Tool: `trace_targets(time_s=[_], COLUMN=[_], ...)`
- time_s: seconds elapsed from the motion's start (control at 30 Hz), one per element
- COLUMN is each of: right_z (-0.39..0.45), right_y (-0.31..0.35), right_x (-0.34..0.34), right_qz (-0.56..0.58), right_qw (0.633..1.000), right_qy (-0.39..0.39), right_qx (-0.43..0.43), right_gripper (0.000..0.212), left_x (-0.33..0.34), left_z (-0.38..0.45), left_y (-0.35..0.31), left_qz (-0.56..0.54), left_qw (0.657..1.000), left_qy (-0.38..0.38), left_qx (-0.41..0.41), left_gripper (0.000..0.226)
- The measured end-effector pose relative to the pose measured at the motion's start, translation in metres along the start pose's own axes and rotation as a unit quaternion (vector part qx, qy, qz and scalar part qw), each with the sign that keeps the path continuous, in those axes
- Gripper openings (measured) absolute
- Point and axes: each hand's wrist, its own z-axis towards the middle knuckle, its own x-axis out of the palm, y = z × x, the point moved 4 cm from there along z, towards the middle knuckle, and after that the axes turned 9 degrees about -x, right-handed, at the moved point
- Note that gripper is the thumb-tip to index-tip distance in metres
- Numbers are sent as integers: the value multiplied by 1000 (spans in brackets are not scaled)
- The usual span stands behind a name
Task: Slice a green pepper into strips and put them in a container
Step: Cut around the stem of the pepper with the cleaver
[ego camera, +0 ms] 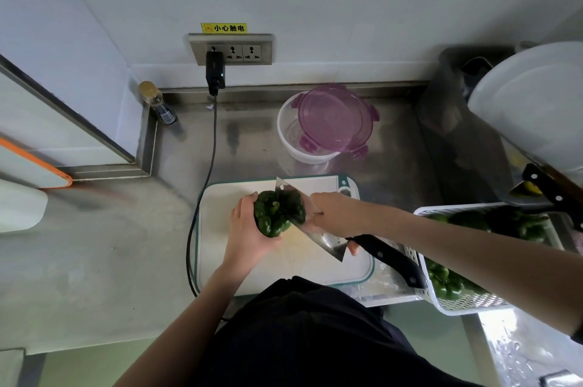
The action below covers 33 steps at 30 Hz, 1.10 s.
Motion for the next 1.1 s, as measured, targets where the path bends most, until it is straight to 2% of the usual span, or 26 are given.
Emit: trace_targets(time_s=[0.2,0.3,0.37,0.5,0.67,0.77,0.9,1.0,1.1], right_z=[-2,-2,-6,-8,2,2,-3,-4,-8], right_y=[2,2,3,11,6,2,14,16,21], right_x=[-1,-14,-30,-39,-22,-14,-17,-22,-48], right_qz=[-2,18,25,19,27,35,48,-8,-43], right_qw=[1000,997,993,989,992,993,994,992,992], right_qy=[-2,58,107,142,120,104,84,121,116], right_qx=[21,50,45,27,31,44,60,40,26], right_gripper=[32,16,21,30,34,29,36,35,29], left_x=[0,0,0,-3,-2,-3,0,0,1], left_z=[0,0,0,0,0,-1,-2,-6,-12], left_y=[-1,1,4,8,2,0,4,2,0], left_qz=[1,-1,5,-3,-18,-28,-20,-40,-75], left_qw=[1000,1000,1000,1000,1000,999,999,998,995], left_qy=[-1,3,16,15,-2,-11,-16,-23,-34], left_qx=[-6,1,9,4,-7,-12,-26,-46,-63], left_gripper=[75,76,83,83,74,71,76,79,78])
